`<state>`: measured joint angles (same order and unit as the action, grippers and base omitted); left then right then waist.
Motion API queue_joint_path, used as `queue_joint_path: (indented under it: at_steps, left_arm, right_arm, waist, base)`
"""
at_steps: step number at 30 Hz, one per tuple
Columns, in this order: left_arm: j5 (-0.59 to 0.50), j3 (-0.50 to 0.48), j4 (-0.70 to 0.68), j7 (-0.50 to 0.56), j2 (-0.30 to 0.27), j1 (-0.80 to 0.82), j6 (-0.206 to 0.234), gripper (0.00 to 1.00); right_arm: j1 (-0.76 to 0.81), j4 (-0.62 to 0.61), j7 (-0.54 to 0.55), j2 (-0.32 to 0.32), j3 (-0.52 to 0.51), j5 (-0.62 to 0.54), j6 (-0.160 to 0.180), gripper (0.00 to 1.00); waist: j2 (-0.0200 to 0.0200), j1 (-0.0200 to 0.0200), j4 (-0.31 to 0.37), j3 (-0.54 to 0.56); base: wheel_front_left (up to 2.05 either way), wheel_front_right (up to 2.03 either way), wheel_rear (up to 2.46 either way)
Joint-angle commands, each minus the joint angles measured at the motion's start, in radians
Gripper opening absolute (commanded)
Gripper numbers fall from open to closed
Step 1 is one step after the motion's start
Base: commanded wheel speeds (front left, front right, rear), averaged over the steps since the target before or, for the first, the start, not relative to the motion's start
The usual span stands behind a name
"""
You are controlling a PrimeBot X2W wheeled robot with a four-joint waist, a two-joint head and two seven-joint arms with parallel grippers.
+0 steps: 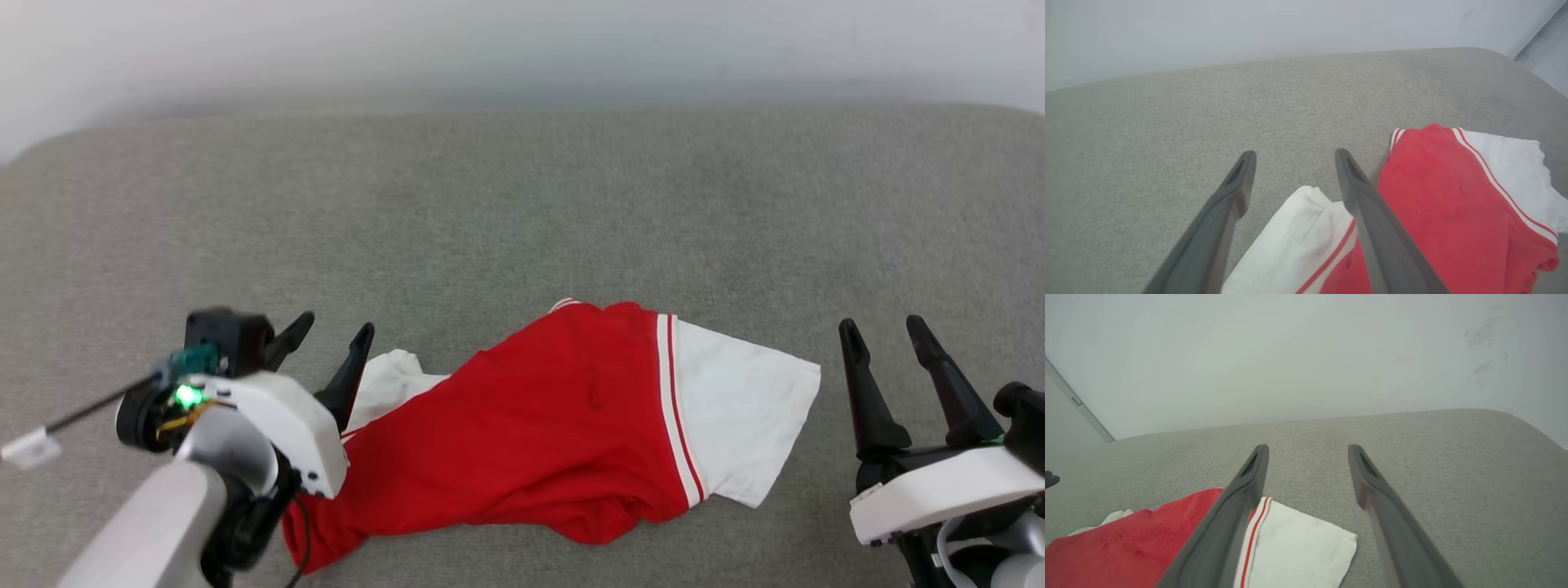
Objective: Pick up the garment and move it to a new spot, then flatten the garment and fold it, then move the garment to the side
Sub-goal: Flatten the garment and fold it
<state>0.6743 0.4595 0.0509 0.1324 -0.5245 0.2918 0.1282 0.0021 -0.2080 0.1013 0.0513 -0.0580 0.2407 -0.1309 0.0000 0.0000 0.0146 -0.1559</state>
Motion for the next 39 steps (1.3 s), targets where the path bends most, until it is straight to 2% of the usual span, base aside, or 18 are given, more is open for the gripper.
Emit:
queue_joint_path:
  at_steps: [1,4,8,13,18,19,20,21,24,26,29,33,36,39]
  left_arm:
    - [0.012,0.011,0.013,0.042,-0.014,0.044,-0.031,1.0]
    - [0.038,0.037,0.048,0.137,-0.031,0.109,-0.083,1.0]
    - [0.072,0.067,0.108,0.264,-0.05,0.164,-0.126,1.0]
    - [0.083,0.102,0.177,0.367,-0.067,0.192,-0.147,1.0]
    - [0.098,0.148,0.246,0.453,-0.053,0.182,-0.158,1.0]
    - [0.102,0.156,0.254,0.469,-0.049,0.179,-0.161,0.74]
    - [0.103,0.157,0.254,0.463,-0.045,0.178,-0.163,0.2]
    - [0.097,0.151,0.252,0.442,-0.041,0.182,-0.158,0.0]
    - [0.062,0.105,0.238,0.329,-0.038,0.207,-0.123,0.0]
    - [0.026,0.067,0.236,0.225,-0.044,0.222,-0.079,0.0]
    - [0.008,0.029,0.252,0.13,-0.04,0.194,-0.023,0.0]
    - [0.046,-0.05,0.27,0.054,-0.04,0.117,0.061,0.0]
    - [0.101,-0.096,0.274,0.028,-0.021,0.036,0.088,0.0]
    - [0.149,-0.121,0.28,0.018,-0.006,-0.033,0.095,0.0]
  right_arm:
    - [-0.019,0.003,-0.007,-0.002,0.005,0.006,0.0,1.0]
    - [-0.032,0.016,-0.02,-0.002,0.011,0.015,0.0,1.0]
    - [-0.047,0.035,-0.038,-0.002,0.014,0.027,0.0,1.0]
    - [-0.061,0.061,-0.061,-0.002,0.016,0.042,0.0,1.0]
    - [-0.07,0.083,-0.077,-0.002,0.015,0.049,0.0,1.0]
    - [-0.07,0.087,-0.079,-0.002,0.014,0.049,0.0,1.0]
    - [-0.072,0.091,-0.078,-0.002,0.012,0.049,0.0,1.0]
    - [-0.074,0.095,-0.079,-0.002,0.011,0.047,0.0,1.0]
    - [-0.078,0.1,-0.081,-0.002,0.002,0.043,0.0,1.0]
    - [-0.08,0.099,-0.074,-0.002,0.0,0.04,0.0,1.0]
    - [-0.078,0.099,-0.071,-0.002,-0.002,0.037,0.0,1.0]
    - [-0.075,0.101,-0.068,-0.002,-0.011,0.035,0.0,1.0]
    - [-0.067,0.097,-0.06,-0.002,-0.018,0.035,0.0,1.0]
    - [-0.062,0.098,-0.055,-0.002,-0.022,0.034,0.0,1.0]
  waist:
    - [0.0,0.0,0.024,-0.034]
    - [0.0,0.0,0.047,-0.069]
    - [0.0,0.0,0.076,-0.11]
    - [0.0,0.0,0.101,-0.143]
    - [0.0,0.0,0.107,-0.152]
    - [0.0,0.0,0.106,-0.151]
    - [0.0,0.0,0.105,-0.15]
    - [0.0,0.0,0.103,-0.149]
    - [0.0,0.0,0.092,-0.142]
    - [0.0,0.0,0.082,-0.136]
    - [0.0,0.0,0.068,-0.129]
    - [0.0,0.0,0.05,-0.121]
    - [0.0,0.0,0.04,-0.114]
    - [0.0,0.0,0.032,-0.105]
  base:
    - [0.0,0.0,0.0]
    - [0.0,0.0,0.0]
    - [0.0,0.0,0.0]
    - [0.0,0.0,0.0]
    - [0.0,0.0,0.0]
    - [0.0,0.0,0.0]
    - [0.0,0.0,0.0]
    - [0.0,0.0,0.0]
    - [0.0,0.0,0.0]
    - [0.0,0.0,0.0]
    - [0.0,0.0,0.0]
    - [0.0,0.0,0.0]
    - [0.0,0.0,0.0]
    - [0.0,0.0,0.0]
